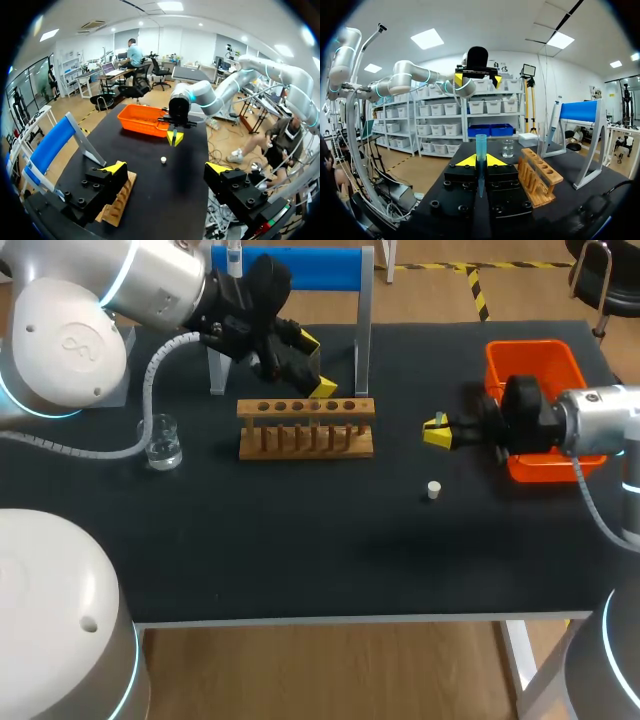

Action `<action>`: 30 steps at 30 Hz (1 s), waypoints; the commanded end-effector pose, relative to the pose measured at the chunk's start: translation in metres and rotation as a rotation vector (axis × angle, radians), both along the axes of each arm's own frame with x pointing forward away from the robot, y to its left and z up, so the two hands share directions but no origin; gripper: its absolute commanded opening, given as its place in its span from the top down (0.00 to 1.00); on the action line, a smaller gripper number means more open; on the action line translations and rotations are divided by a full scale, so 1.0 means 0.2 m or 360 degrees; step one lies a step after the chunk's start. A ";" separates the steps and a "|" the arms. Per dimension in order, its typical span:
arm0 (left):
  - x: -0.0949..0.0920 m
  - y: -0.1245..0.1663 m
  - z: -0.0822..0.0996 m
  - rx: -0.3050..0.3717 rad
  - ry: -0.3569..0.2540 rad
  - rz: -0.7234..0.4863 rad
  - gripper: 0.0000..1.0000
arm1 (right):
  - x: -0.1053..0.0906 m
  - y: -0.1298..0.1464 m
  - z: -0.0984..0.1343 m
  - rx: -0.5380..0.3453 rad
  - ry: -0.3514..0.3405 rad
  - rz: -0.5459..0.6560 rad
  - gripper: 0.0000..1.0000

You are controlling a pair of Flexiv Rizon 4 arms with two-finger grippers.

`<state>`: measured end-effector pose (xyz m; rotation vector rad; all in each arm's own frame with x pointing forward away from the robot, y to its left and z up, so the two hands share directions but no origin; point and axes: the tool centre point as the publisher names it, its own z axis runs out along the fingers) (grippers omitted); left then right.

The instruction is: Invert the test tube, pick up the pipette, mount the tip to pipette, aspirate from beaker and dispense into the tube, eject the tip, return the pipette, and cap with the stopper.

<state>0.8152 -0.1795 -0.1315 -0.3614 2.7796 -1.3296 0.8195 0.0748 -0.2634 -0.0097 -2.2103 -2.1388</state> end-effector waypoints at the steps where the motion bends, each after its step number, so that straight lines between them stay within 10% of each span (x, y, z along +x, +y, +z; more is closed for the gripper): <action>1: 0.00 0.00 0.01 0.0006 0.0005 -0.0001 0.00 | -0.01 0.00 0.00 -0.0002 -0.0001 -0.0002 1.00; 30: 0.42 0.56 -0.14 0.0155 0.0043 0.0853 0.00 | -0.01 0.00 0.00 -0.0002 -0.0001 -0.0002 1.00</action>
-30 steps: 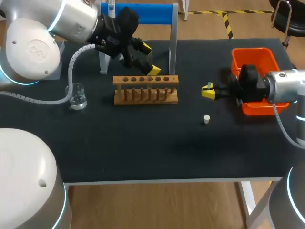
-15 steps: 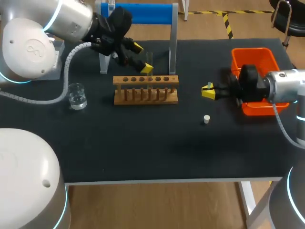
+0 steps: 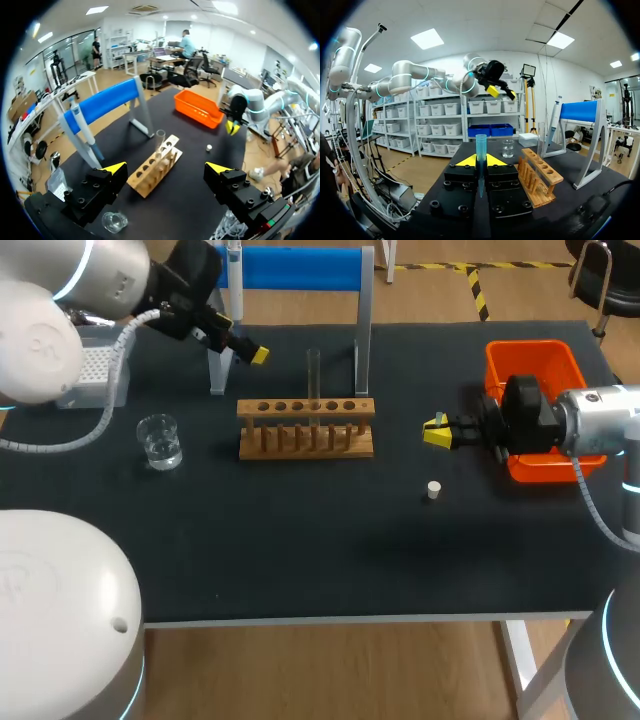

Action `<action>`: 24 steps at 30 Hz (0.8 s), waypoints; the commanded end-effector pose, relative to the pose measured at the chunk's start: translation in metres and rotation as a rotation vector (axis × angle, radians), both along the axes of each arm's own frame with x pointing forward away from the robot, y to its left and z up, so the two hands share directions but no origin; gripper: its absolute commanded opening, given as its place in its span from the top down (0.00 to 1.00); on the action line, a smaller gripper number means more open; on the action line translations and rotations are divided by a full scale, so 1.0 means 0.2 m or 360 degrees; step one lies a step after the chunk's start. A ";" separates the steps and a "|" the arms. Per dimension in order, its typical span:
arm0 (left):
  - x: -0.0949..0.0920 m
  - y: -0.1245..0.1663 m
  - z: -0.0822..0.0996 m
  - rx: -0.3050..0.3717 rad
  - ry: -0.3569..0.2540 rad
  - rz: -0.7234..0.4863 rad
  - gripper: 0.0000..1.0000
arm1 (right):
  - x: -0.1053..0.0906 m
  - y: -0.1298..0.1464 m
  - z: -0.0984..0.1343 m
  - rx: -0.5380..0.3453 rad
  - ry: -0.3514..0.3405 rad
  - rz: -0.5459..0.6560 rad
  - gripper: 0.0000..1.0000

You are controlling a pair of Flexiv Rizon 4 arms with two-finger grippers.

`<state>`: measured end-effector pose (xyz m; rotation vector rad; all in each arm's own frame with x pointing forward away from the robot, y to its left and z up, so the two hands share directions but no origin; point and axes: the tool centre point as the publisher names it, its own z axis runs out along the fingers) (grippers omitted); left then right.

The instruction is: Invert the test tube, pick up the pipette, mount the tip to pipette, aspirate from beaker and dispense into the tube, eject the tip, return the pipette, and cap with the stopper.

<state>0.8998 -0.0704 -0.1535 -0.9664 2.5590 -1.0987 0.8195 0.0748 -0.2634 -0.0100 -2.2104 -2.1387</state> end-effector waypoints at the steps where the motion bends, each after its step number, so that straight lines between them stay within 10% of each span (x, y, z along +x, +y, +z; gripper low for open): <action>1: 0.00 0.02 -0.03 0.0035 -0.0049 0.0165 0.00 | 0.00 0.00 0.00 -0.0002 -0.0001 -0.0002 1.00; 24: 0.21 0.02 -0.04 0.0051 -0.0394 0.0969 0.00 | 0.00 0.00 0.00 -0.0002 -0.0001 -0.0002 1.00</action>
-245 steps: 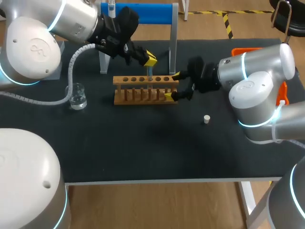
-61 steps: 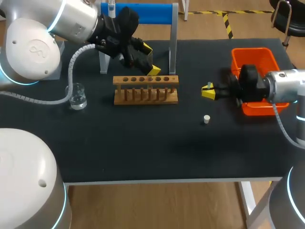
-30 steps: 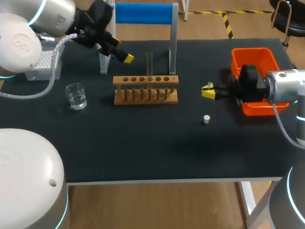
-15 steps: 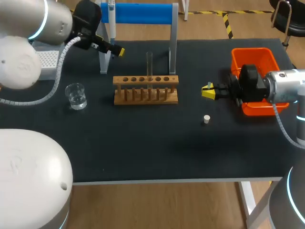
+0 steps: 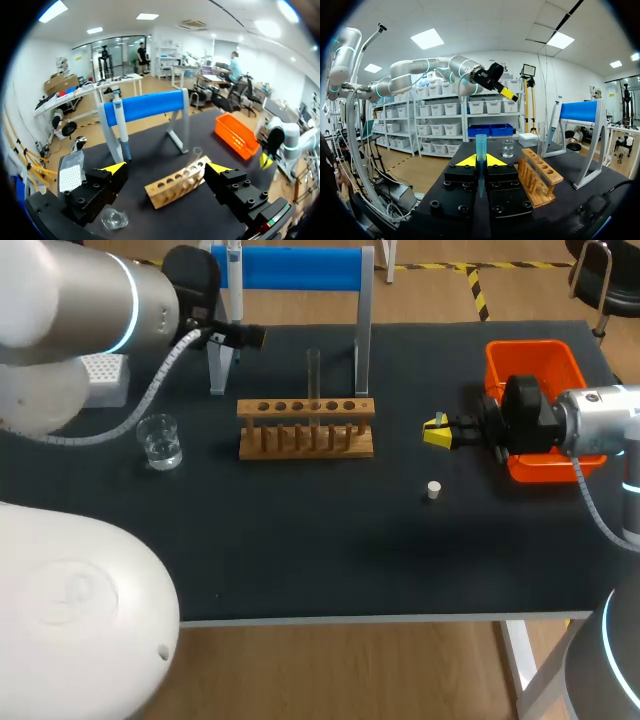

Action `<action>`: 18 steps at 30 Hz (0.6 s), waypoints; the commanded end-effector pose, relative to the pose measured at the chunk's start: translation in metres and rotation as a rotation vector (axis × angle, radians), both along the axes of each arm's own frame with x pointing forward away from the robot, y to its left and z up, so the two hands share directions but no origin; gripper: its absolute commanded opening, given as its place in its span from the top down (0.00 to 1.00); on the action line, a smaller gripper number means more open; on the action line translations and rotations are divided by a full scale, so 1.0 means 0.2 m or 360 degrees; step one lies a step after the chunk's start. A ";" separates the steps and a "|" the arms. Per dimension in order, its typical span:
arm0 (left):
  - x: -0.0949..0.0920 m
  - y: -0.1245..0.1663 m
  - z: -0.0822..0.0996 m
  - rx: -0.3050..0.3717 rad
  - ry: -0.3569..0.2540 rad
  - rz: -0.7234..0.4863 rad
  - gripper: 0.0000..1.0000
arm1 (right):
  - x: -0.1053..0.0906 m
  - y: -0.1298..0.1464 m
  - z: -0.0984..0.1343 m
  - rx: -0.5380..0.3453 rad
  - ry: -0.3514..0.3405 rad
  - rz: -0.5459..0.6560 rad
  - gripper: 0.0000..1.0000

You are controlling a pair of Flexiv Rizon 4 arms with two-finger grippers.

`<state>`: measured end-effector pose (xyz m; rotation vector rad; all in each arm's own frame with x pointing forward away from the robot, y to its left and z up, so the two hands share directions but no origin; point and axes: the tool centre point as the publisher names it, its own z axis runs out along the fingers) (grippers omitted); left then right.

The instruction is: Invert the test tube, pick up the pipette, mount the tip to pipette, aspirate from beaker and dispense into the tube, eject the tip, return the pipette, and cap with the stopper.

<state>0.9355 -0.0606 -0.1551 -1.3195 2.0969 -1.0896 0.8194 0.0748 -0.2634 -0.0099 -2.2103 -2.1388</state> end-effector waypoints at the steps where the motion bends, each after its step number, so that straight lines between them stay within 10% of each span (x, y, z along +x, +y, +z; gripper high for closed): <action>1: 0.05 -0.03 -0.03 0.0166 -0.0147 0.0364 0.00 | 0.00 0.00 0.00 -0.0002 -0.0001 -0.0002 1.00; 18: 0.28 0.00 -0.02 0.0195 -0.0263 0.0613 0.00 | 0.00 0.00 0.00 -0.0002 -0.0001 -0.0002 1.00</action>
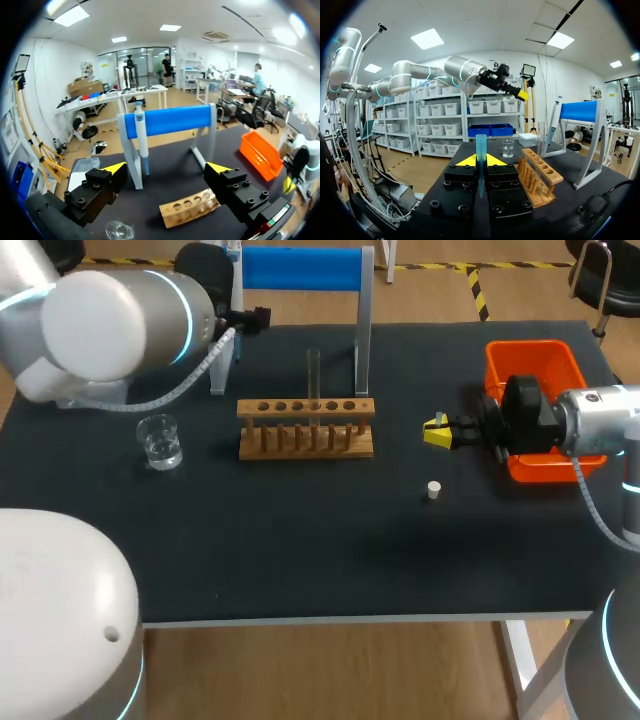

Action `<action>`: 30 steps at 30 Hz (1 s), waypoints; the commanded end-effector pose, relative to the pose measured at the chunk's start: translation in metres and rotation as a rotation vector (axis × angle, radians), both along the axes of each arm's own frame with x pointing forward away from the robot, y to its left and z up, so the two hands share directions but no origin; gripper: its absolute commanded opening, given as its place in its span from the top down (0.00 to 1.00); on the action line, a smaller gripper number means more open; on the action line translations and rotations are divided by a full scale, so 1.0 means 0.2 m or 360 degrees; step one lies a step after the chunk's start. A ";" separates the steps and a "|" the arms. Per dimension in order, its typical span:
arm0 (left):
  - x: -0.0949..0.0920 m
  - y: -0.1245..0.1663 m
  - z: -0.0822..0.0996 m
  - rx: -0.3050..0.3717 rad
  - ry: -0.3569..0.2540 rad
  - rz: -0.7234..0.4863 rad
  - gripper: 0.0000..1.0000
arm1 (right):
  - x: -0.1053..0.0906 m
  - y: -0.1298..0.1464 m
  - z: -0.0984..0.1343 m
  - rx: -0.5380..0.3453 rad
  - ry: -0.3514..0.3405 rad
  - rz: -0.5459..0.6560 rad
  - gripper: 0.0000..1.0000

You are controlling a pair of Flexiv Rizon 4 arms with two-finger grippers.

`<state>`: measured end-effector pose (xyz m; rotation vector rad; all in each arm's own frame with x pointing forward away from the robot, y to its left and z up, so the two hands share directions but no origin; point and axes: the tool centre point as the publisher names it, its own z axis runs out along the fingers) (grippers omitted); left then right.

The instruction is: Invert the test tube, pick up the pipette, mount the tip to pipette, aspirate from beaker and dispense into the tube, eject the tip, return the pipette, and cap with the stopper.

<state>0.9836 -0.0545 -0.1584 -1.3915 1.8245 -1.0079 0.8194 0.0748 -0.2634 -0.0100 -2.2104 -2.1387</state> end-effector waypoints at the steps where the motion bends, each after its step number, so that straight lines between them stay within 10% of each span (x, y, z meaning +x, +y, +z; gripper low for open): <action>1: 0.06 -0.03 -0.01 0.0123 -0.0063 0.0284 0.00 | 0.00 0.00 0.00 -0.0002 -0.0001 -0.0002 1.00; 30: 0.47 -0.01 -0.11 0.0039 -0.0111 0.0337 0.00 | 0.00 0.00 0.00 -0.0002 -0.0001 -0.0002 1.00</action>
